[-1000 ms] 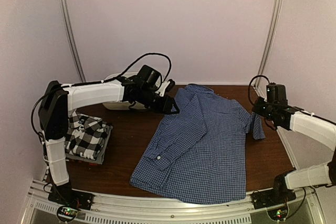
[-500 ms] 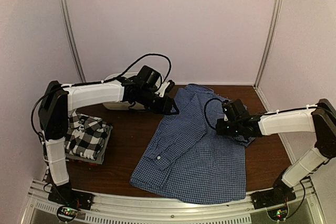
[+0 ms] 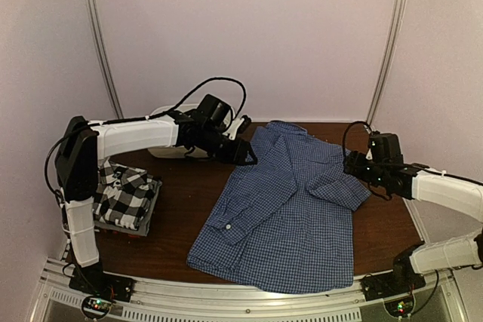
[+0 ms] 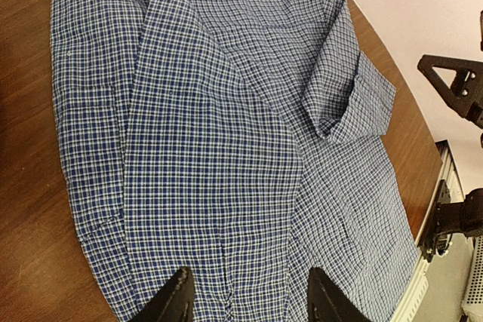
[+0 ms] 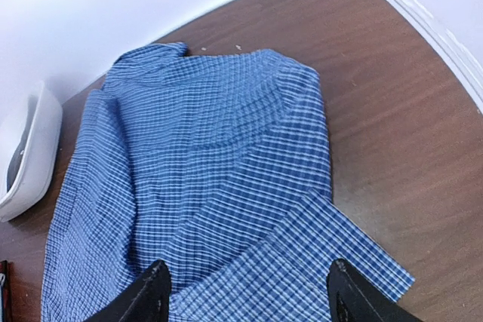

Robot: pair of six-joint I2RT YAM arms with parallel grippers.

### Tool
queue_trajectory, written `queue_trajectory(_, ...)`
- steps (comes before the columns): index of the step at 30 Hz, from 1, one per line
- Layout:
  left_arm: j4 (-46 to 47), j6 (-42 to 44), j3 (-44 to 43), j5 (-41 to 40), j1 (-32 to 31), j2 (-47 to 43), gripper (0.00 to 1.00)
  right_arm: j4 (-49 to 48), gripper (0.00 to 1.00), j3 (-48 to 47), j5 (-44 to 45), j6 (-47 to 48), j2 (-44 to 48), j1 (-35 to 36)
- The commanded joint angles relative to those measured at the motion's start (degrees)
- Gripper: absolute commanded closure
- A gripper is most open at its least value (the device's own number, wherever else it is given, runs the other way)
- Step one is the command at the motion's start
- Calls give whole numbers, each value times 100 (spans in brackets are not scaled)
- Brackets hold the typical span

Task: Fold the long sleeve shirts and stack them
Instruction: Adjust the sleeve of the 1/3-folded shirt, then pick up the sleeve from the 1/3-folded shirt.

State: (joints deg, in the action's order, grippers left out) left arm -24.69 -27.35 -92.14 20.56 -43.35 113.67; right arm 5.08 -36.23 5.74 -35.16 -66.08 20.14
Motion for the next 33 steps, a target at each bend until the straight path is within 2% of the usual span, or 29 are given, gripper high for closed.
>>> queue_trajectory(1,69,2,64,10,-24,-208,48,-259,28,713,-963,-404,373,-639)
queue_trajectory(10,67,-16,106,27,-23,-213,48,-1262,29,1802,-2045,-823,542,-1780)
queue_trajectory(20,64,-33,117,28,-24,-221,48,-2808,31,2447,-2582,-1359,-69,-2313)
queue_trajectory(29,43,-33,143,45,-22,-291,48,-3451,43,2363,-2811,-1380,-580,-2427)
queue_trajectory(33,42,-33,152,98,-23,-317,48,-3458,53,2180,-2942,-1266,-660,-2435)
